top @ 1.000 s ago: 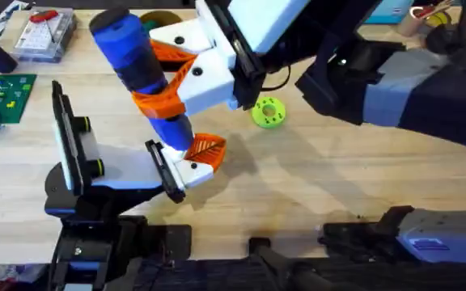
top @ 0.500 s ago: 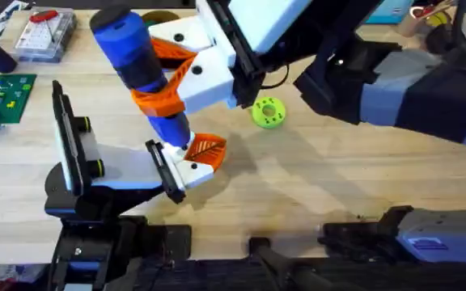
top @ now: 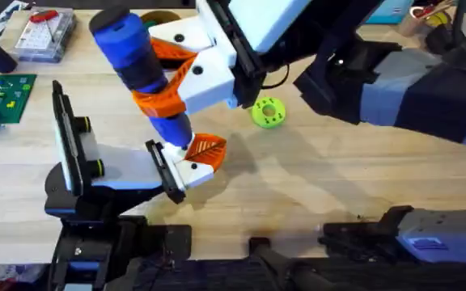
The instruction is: Pick up the gripper from the table and insert it into the empty holder that is missing its gripper. Then pick up a screw, insert it into the mounting hole, and use the screwdriver to tighten it. Finally, clean up the table by picking up the vegetable and placing it into the bucket.
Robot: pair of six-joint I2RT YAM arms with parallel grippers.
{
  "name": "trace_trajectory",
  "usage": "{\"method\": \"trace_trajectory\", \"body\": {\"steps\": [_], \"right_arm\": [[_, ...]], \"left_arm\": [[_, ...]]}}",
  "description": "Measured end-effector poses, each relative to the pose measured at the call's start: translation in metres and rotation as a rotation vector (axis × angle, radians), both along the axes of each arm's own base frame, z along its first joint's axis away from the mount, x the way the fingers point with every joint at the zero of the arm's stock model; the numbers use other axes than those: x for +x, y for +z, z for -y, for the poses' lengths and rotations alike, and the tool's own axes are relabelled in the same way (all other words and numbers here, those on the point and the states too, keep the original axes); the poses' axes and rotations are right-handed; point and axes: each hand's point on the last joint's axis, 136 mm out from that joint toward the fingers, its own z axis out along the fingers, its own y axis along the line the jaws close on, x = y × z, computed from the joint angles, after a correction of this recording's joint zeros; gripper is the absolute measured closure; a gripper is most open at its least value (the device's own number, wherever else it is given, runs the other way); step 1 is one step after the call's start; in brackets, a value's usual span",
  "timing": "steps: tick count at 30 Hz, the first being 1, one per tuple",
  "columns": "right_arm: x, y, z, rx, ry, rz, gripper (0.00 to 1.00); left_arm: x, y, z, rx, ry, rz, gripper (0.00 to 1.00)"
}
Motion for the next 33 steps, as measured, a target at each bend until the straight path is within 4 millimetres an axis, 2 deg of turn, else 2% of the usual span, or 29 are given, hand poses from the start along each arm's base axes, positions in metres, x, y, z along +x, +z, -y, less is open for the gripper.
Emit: {"method": "trace_trajectory", "body": {"steps": [20, 33], "right_arm": [[-0.0024, -0.0005, 0.001, -0.011, 0.017, -0.016, 0.978], [-0.0056, 0.0058, 0.0032, 0.025, 0.026, 0.027, 0.978]], "left_arm": [[0.0001, 0.0, 0.0, 0.0, 0.0, 0.0, 0.989], [0.0, 0.0, 0.0, 0.0, 0.0, 0.0, 0.989]]}}
